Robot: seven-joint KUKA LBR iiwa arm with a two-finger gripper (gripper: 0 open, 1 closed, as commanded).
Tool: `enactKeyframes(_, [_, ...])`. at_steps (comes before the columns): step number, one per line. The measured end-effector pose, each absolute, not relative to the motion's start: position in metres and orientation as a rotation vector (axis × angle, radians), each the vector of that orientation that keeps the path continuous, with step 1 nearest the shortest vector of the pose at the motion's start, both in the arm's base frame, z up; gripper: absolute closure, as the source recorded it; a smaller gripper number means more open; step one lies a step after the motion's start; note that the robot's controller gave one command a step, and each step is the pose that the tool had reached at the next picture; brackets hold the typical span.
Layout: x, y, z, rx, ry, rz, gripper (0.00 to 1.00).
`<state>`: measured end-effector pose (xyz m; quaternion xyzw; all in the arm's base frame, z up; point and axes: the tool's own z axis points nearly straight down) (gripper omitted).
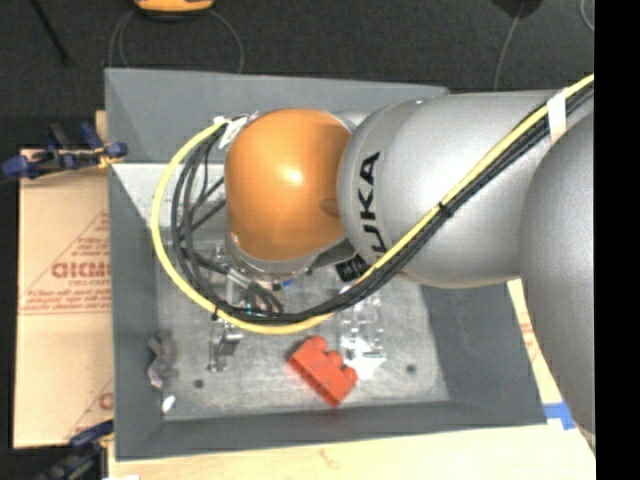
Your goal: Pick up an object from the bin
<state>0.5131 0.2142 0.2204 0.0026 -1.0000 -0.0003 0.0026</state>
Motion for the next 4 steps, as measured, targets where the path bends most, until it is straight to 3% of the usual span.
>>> enactKeyframes(1, [0.553,0.144,0.082,0.116,-3.135,0.005,0.00])
enactKeyframes(2, [0.542,0.041,0.088,0.324,-3.125,0.005,0.00])
enactKeyframes(3, [0.538,0.014,0.076,0.278,-3.142,-0.012,0.00])
enactKeyframes(4, [0.539,0.013,0.076,0.274,-3.149,-0.008,1.00])
